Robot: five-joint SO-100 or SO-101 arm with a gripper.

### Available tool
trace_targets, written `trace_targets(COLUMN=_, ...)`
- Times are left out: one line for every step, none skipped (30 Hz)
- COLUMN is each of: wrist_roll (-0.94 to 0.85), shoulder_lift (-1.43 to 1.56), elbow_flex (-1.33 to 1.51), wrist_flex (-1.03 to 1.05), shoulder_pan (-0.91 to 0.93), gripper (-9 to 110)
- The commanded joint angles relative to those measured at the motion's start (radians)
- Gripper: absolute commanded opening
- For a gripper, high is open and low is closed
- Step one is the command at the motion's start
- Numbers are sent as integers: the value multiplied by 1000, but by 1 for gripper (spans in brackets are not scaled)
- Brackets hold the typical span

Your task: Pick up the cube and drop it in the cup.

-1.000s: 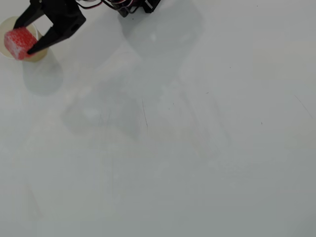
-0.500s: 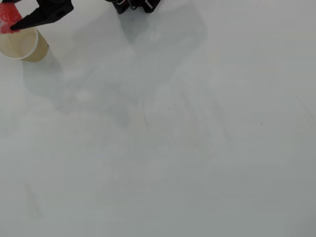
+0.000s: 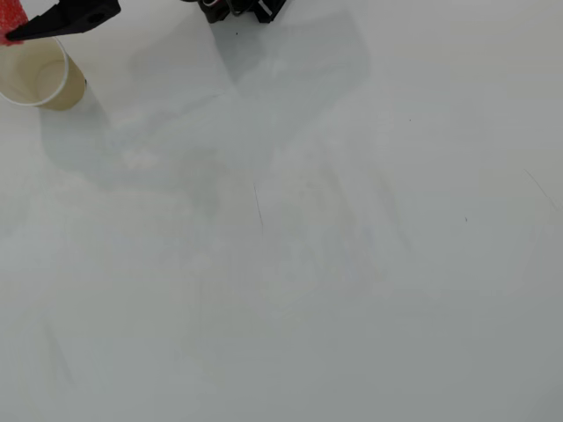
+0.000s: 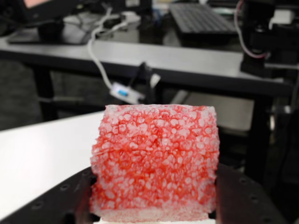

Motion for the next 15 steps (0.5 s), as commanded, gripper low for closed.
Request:
trace_targets(wrist_roll=5, shoulder_lift=-9, elbow_flex=-43, wrist_flex=-44, shoulder_pan=9, gripper=4)
trace_targets(wrist_roll=5, shoulder_lift=-20, elbow_flex=-49, wrist_flex=-46, shoulder_pan=11, gripper=4)
trace_targets(wrist_roll=5, shoulder_lift=-37, elbow_flex=-60, wrist_flex=-49, shoulder_pan=12, gripper=4)
trace_targets(wrist_roll=5, shoulder_lift=-55, elbow_flex=-72, wrist_flex=-54, shoulder_pan=12, gripper=4)
trace_targets(wrist_roll=5, shoulder_lift=-75, elbow_flex=-86, wrist_flex=-60, shoulder_pan=14, gripper=4)
trace_targets(wrist_roll=5, shoulder_lift=-95, elbow_flex=-100, wrist_flex=-66, shoulder_pan=15, gripper=4)
trace_targets(wrist_roll=5, shoulder_lift=-112, elbow_flex=-112, wrist_flex=-71, shoulder_pan=15, gripper=4)
trace_targets(wrist_roll=5, shoulder_lift=-126, elbow_flex=-120, wrist_flex=-78, shoulder_pan=15, gripper=4)
trace_targets(wrist_roll=5, shoulder_lift=-137, elbow_flex=-126, wrist_flex=-81, shoulder_pan=15, gripper=4)
trace_targets(wrist_roll=5, shoulder_lift=-143, elbow_flex=-127, wrist_flex=-83, shoulder_pan=15, gripper=4)
trace_targets(wrist_roll=5, shoulder_lift=-149, elbow_flex=-127, wrist_flex=-83, shoulder_pan=15, gripper=4)
trace_targets(wrist_roll=5, shoulder_lift=-153, elbow_flex=-127, wrist_flex=-83, shoulder_pan=15, gripper=4)
trace_targets(wrist_roll=5, shoulder_lift=-160, elbow_flex=-127, wrist_flex=-83, shoulder_pan=15, gripper=4)
trace_targets(wrist_roll=5, shoulder_lift=-167, elbow_flex=-127, wrist_flex=-84, shoulder_pan=15, gripper=4)
trace_targets(wrist_roll=5, shoulder_lift=-175, elbow_flex=-127, wrist_flex=-86, shoulder_pan=15, gripper=4)
